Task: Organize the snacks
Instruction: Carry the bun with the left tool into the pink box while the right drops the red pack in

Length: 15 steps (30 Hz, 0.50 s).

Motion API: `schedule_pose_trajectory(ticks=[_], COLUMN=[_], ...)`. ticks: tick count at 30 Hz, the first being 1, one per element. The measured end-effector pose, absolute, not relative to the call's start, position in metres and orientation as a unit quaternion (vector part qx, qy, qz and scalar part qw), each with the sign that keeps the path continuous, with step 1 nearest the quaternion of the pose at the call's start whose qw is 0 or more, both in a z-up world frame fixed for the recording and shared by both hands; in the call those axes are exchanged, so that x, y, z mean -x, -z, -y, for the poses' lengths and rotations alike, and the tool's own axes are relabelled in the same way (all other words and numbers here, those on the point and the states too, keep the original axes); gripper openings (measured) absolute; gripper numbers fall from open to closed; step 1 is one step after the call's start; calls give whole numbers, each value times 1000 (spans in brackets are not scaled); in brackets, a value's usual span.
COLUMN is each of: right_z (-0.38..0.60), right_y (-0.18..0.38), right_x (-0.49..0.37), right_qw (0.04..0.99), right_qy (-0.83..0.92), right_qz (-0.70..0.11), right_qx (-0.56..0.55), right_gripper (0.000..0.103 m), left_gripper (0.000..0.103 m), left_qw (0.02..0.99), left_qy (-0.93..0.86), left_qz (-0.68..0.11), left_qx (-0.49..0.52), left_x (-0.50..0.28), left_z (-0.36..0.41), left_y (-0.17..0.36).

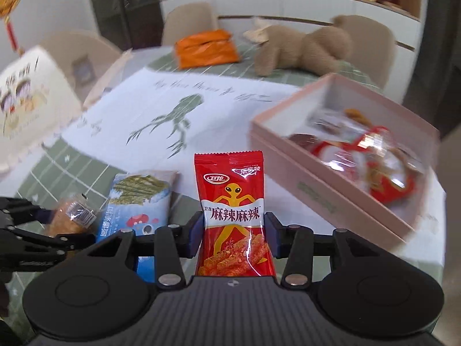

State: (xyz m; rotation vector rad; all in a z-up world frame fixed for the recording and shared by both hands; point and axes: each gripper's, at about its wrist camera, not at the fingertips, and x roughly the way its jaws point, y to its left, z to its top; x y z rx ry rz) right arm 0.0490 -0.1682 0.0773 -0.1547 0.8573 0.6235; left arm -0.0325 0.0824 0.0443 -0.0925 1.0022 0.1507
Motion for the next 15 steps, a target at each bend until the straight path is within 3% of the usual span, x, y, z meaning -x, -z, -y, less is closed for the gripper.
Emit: schedule_pose_trajectory(ticks=[7, 11, 15], right_z=[230, 258, 280], right_y=[-86, -94, -147], right_x=[-26, -17, -13], right_qw=[878, 891, 922], right_qy=[-237, -208, -205], right_qz=[-413, -404, -328], right_qx=[41, 3, -34], right_gripper=[44, 44, 44], left_gripper=[58, 58, 58], left_qw=[891, 920, 938], left_qy=[-43, 21, 130], left_qz=[-447, -381, -303], left_qx=[68, 90, 106], left_x=[45, 31, -18], left_z=[-87, -80, -55], left_y=[-71, -128, -201])
